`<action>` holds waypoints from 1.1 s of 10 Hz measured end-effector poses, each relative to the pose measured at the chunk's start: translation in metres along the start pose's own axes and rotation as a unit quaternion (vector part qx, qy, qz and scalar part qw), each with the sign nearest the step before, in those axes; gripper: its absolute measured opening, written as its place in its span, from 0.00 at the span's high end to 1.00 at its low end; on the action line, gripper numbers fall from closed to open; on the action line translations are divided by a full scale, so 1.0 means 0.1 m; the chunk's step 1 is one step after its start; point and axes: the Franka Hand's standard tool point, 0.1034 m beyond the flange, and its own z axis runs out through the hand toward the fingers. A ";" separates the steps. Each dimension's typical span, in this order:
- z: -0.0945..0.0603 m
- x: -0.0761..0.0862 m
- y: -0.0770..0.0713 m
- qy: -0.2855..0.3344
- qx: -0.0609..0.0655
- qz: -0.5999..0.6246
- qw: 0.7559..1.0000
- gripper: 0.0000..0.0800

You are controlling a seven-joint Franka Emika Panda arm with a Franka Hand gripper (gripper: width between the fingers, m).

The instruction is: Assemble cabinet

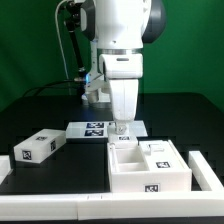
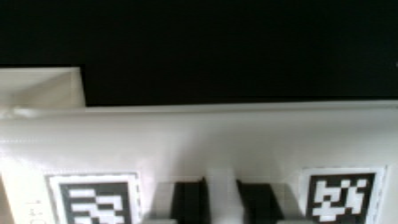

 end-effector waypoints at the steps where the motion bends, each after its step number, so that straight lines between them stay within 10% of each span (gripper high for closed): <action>1: 0.00 0.00 0.00 0.000 0.000 0.000 1.000 0.91; 11: -0.07 -0.06 0.14 -0.008 0.006 0.002 1.000 0.91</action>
Offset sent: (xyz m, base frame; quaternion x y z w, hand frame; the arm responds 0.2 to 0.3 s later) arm 0.0033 0.0052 0.0049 -0.0633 -0.0100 0.0195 0.9978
